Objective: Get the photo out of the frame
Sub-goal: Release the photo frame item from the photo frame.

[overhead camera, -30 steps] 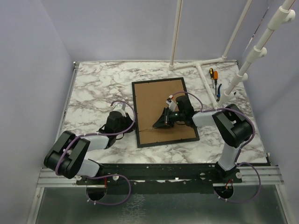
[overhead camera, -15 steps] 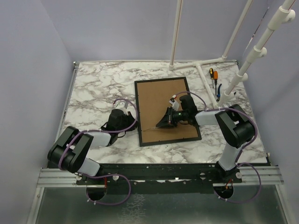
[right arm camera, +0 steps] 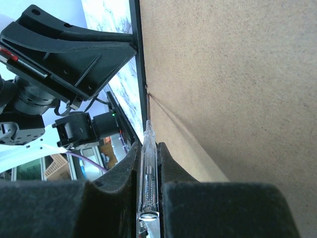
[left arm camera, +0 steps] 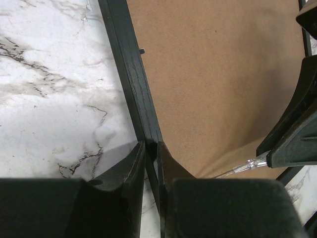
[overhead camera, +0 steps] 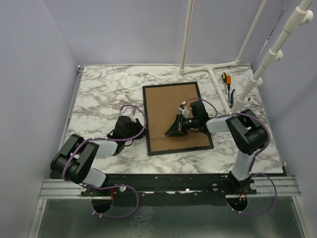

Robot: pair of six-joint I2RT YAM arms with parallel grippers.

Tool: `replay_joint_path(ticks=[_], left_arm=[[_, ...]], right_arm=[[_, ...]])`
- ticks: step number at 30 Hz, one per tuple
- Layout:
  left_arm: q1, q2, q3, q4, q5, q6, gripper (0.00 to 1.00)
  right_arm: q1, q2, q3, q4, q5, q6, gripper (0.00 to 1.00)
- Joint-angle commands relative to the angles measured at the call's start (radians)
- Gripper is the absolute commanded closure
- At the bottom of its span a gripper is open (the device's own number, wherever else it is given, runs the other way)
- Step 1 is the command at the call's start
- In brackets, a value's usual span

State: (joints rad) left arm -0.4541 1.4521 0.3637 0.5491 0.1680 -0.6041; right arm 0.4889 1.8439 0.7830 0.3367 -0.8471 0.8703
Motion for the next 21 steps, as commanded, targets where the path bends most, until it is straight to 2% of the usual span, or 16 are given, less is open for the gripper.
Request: replay_joint_path(ticks=[1, 11, 21], left_arm=[[-0.011, 0.018, -0.002, -0.006, 0.024, 0.018, 0.84], [-0.011, 0.006, -0.007, -0.006, 0.020, 0.021, 0.84], [-0.011, 0.003, -0.008, -0.006, 0.024, 0.021, 0.84]], right_arm=[[0.003, 0.034, -0.009, -0.018, 0.022, 0.001, 1.00], [0.002, 0.028, 0.010, -0.052, 0.051, 0.011, 0.99], [0.001, 0.044, 0.011, -0.017, 0.042, 0.038, 0.99]])
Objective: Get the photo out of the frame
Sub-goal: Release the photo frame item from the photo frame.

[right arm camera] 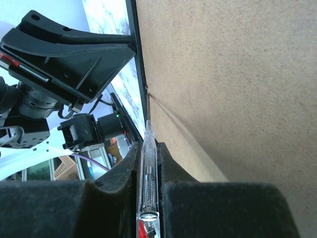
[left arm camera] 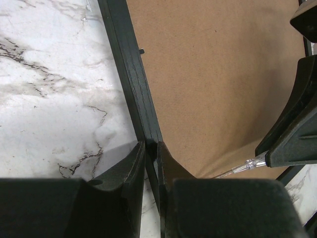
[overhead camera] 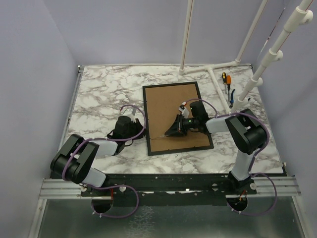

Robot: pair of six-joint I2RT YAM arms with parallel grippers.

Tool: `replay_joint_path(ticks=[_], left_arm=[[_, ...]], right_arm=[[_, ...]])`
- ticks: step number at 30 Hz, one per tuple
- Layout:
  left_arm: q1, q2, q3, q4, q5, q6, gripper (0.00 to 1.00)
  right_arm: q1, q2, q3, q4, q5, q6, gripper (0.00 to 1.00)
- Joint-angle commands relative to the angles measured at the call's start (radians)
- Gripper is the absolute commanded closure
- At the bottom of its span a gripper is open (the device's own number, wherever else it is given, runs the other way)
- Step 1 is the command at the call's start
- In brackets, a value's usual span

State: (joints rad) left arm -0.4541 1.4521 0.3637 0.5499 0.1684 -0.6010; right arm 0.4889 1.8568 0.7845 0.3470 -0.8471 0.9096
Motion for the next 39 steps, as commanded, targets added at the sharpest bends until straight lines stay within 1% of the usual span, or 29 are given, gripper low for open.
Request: replay_joint_path(ticks=[1, 8, 20, 39], left_arm=[[-0.011, 0.001, -0.009, -0.007, 0.025, 0.019, 0.84], [-0.011, -0.003, -0.011, -0.007, 0.022, 0.020, 0.84], [-0.011, -0.002, -0.011, -0.007, 0.023, 0.020, 0.85], [-0.011, -0.007, -0.014, -0.006, 0.023, 0.020, 0.85]], right_arm=[[0.001, 0.029, 0.010, -0.031, 0.044, -0.003, 1.00], [-0.006, 0.013, 0.027, -0.077, 0.054, -0.025, 1.00], [-0.024, 0.005, 0.024, -0.097, 0.056, -0.038, 1.00], [-0.027, 0.024, 0.002, -0.007, 0.047, 0.037, 1.00]])
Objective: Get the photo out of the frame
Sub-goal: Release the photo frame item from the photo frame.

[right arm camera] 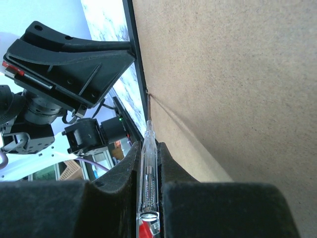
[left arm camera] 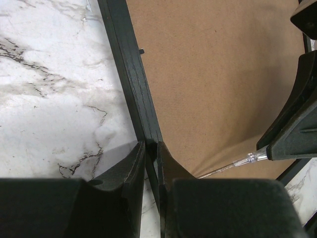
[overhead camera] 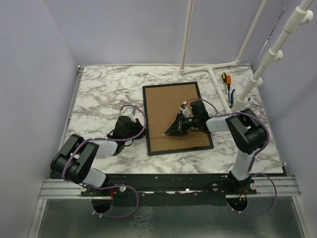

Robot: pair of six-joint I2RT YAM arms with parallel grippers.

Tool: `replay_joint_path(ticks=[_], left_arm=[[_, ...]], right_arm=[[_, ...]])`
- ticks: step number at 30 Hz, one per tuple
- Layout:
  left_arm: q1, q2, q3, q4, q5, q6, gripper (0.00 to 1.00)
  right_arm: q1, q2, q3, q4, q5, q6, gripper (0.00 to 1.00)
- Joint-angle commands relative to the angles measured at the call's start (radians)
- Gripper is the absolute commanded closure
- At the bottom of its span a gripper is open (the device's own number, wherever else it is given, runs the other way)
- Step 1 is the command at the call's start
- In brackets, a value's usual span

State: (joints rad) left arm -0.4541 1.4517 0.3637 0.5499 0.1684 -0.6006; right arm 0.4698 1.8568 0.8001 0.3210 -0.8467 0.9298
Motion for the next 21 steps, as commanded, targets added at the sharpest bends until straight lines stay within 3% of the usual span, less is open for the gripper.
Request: replay_joint_path(ticks=[1, 21], left_arm=[[-0.011, -0.008, -0.014, -0.007, 0.023, 0.019, 0.85], [-0.011, -0.008, -0.014, -0.007, 0.023, 0.021, 0.85]], right_arm=[[-0.008, 0.025, -0.016, 0.024, 0.044, 0.019, 1.00], [-0.008, 0.047, 0.005, -0.013, 0.000, -0.028, 1.00]])
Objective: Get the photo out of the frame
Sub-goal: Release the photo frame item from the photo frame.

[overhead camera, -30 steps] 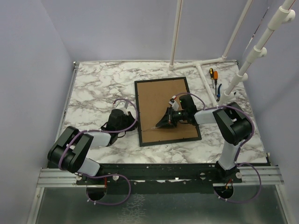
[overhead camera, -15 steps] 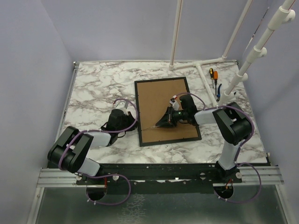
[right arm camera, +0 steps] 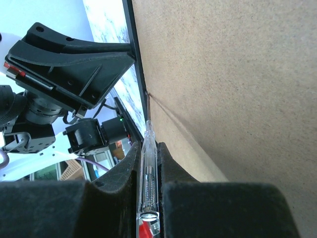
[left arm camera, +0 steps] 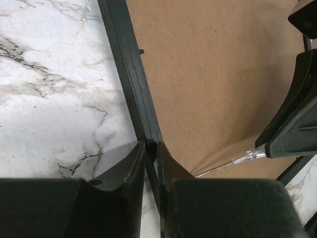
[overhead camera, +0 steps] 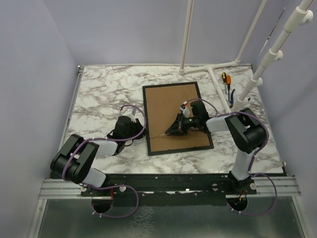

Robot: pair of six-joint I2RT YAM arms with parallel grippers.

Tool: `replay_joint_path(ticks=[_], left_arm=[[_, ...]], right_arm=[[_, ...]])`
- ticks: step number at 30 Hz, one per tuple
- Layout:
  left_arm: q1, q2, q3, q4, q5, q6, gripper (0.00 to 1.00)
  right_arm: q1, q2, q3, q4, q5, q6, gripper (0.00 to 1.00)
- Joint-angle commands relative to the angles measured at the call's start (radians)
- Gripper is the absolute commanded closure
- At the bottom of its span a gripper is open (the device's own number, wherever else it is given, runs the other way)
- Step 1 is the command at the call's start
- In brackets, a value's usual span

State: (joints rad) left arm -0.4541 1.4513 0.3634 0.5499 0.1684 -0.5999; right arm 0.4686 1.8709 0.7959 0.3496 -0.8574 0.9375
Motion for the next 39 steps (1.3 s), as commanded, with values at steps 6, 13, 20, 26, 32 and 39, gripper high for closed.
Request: replay_joint_path(ticks=[6, 13, 20, 26, 32, 39], left_arm=[[-0.011, -0.006, -0.012, -0.007, 0.023, 0.019, 0.85], [-0.011, -0.003, -0.011, -0.007, 0.026, 0.018, 0.85], [-0.011, -0.004, -0.012, -0.006, 0.025, 0.018, 0.85], [-0.011, -0.006, -0.012, -0.007, 0.025, 0.018, 0.85], [-0.011, -0.006, -0.012, -0.007, 0.028, 0.018, 0.85], [-0.011, -0.005, -0.012, -0.007, 0.027, 0.018, 0.85]], right_arm=[[-0.005, 0.039, 0.003, -0.018, 0.008, -0.020, 0.99], [-0.001, 0.050, 0.002, -0.001, 0.002, -0.009, 1.00], [0.007, 0.057, 0.007, 0.010, 0.003, 0.000, 1.00], [0.012, 0.057, 0.009, 0.011, 0.003, 0.001, 1.00], [0.020, 0.063, 0.014, 0.008, 0.003, 0.002, 1.00], [0.026, 0.067, 0.017, 0.018, 0.006, 0.011, 0.99]])
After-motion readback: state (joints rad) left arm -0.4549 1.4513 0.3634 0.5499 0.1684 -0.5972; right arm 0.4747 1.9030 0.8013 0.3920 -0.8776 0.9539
